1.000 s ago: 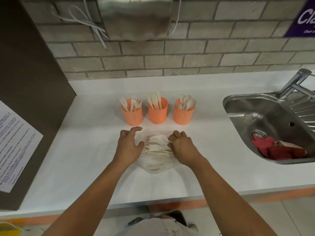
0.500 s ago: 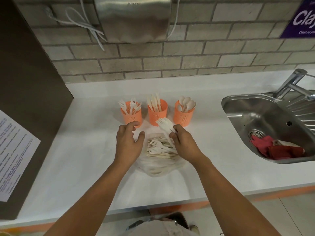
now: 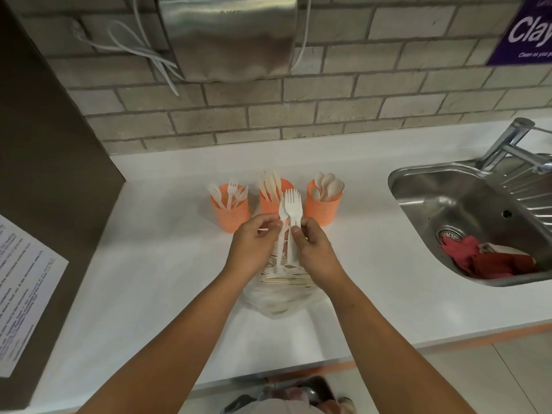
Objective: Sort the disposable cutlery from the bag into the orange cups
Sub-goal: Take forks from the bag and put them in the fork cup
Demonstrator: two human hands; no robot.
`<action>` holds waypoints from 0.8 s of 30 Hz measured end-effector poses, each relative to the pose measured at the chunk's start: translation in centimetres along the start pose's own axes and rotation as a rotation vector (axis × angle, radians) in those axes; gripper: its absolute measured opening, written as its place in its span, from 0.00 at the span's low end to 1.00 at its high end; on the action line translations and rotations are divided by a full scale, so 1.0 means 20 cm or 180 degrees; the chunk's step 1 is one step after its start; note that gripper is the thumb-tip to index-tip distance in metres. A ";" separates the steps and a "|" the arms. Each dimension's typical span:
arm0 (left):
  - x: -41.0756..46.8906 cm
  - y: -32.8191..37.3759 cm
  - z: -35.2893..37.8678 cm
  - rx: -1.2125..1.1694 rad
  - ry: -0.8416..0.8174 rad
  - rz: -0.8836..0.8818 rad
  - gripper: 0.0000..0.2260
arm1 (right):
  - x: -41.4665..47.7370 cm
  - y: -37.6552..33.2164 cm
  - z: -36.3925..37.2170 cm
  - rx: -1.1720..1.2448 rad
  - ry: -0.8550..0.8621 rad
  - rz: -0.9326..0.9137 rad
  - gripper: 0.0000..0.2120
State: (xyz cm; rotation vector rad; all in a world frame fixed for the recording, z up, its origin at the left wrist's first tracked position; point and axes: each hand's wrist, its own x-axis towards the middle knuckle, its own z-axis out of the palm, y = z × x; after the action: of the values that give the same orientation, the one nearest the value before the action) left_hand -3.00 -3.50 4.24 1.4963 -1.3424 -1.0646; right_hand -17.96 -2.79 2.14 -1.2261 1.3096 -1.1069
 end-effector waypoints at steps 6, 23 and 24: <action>0.00 0.01 0.05 -0.1224 -0.0164 -0.0596 0.08 | -0.02 0.00 0.00 0.0003 -0.0203 0.0055 0.08; -0.06 0.10 0.31 -0.1142 0.0165 -0.0703 0.08 | 0.03 -0.03 -0.25 0.0892 -0.0513 0.0636 0.10; -0.07 0.10 0.33 -0.1113 0.0189 -0.0680 0.09 | 0.03 -0.03 -0.27 0.0950 -0.0555 0.0666 0.10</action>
State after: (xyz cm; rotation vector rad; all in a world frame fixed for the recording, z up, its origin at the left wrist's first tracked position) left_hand -9.96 -2.65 4.35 1.4133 -0.9121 -1.3037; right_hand -23.35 -3.49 3.20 -0.9203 1.0692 -0.9804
